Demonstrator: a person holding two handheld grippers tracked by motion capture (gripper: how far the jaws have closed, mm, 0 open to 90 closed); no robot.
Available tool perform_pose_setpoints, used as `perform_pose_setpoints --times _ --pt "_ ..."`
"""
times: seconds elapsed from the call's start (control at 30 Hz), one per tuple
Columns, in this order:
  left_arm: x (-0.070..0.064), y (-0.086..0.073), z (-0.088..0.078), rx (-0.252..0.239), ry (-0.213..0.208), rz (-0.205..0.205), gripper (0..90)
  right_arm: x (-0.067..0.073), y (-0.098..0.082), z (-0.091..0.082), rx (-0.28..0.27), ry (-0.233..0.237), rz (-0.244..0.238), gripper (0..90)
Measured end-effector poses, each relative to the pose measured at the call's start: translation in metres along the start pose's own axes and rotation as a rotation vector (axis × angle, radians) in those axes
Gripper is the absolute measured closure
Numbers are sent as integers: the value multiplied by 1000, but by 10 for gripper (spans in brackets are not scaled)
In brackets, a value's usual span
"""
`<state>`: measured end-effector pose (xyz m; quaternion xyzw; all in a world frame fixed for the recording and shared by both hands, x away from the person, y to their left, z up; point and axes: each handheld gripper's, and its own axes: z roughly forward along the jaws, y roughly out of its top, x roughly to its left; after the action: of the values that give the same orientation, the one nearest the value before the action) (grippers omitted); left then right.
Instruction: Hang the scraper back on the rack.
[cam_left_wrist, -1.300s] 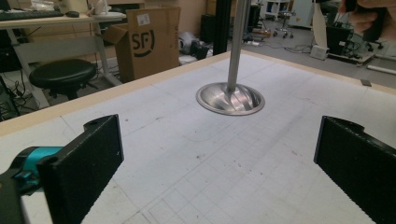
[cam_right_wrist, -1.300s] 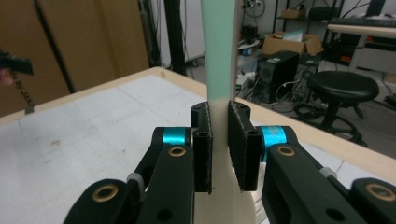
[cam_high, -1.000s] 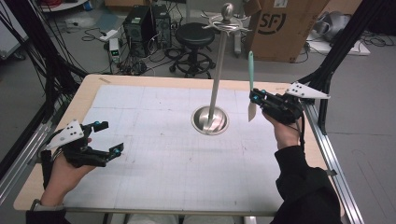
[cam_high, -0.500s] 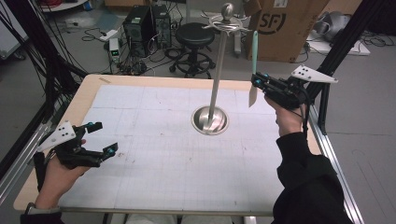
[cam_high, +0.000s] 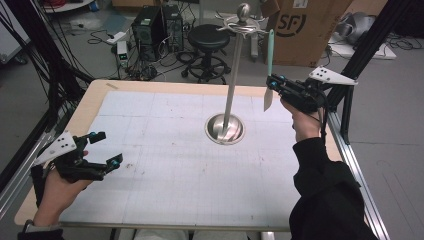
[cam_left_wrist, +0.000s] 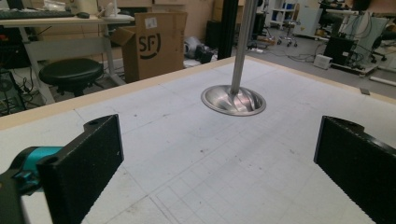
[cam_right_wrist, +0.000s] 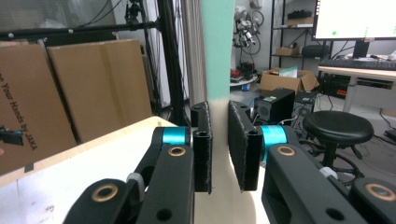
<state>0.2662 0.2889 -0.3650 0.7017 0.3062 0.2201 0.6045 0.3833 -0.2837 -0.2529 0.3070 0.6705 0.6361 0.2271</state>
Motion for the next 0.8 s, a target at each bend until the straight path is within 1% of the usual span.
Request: perform_pose_setpoints --times 0.17,0.23,0.4,0.47,0.67,0.73,0.77,0.8 --pt "-3 2 -2 -6 -12 4 18 -1 0 3 -2 -1 7 806" --pt "-4 3 -4 -10 -12 10 18 0 0 5 -1 7 4 806" --pt "-3 4 -6 -15 -5 4 18 1 -2 10 8 7 0 806" --pt "-4 5 -6 -21 -10 4 18 1 -2 11 6 10 1 805" --pt "-5 6 -6 -15 -10 16 18 1 -6 15 4 13 9 800" --pt "-5 5 -5 -15 -8 11 18 3 -7 15 -2 5 23 791" --pt "-5 5 -5 -13 -9 10 18 4 -7 15 -6 3 17 780" --pt "-5 6 -5 -14 -8 10 19 5 -8 16 -12 -3 15 729"
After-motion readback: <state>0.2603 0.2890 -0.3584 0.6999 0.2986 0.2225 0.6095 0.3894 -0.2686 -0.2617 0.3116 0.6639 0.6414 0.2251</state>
